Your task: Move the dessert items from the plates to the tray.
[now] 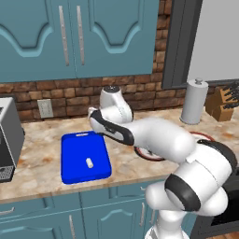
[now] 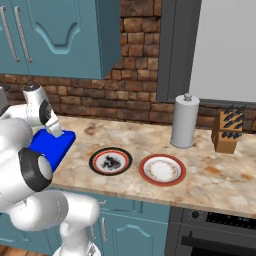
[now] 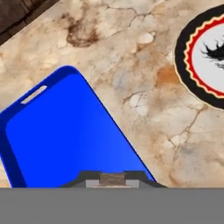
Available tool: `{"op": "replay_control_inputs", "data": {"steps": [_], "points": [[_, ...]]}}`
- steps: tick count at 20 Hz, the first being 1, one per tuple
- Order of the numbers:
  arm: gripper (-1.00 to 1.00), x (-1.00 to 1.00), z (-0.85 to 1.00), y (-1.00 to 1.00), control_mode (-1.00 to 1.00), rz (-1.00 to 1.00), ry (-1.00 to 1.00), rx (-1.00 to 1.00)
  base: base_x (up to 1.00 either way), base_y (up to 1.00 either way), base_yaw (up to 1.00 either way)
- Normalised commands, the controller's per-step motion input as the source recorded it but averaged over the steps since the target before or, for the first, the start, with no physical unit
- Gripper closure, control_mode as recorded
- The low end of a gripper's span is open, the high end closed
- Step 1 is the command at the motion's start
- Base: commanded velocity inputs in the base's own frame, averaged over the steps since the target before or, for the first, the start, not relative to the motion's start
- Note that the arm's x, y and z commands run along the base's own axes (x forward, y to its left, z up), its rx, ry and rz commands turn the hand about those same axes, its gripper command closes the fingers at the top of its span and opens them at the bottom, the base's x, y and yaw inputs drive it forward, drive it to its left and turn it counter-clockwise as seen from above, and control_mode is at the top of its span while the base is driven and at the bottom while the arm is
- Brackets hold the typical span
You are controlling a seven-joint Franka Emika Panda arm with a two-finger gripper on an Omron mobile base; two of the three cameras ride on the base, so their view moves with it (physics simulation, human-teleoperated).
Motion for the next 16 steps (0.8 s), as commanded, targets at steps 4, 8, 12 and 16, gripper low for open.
{"op": "replay_control_inputs", "data": {"steps": [4, 8, 12, 16], "points": [[1.00, 0.00, -0.72, 0.53, -1.00, 0.00, 0.00, 0.00, 0.00, 0.00, 0.00], [1.00, 0.02, -0.48, 0.88, -1.00, 0.00, -0.01, 0.01, 0.00, 0.00, 0.00], [1.00, 0.35, -0.48, 0.79, -1.00, 0.00, -0.04, -0.06, 0.00, 0.00, 0.00], [-1.00, 0.54, -0.27, 0.06, -1.00, 0.00, -0.12, 0.00, 0.00, 0.00, 0.00]]}}
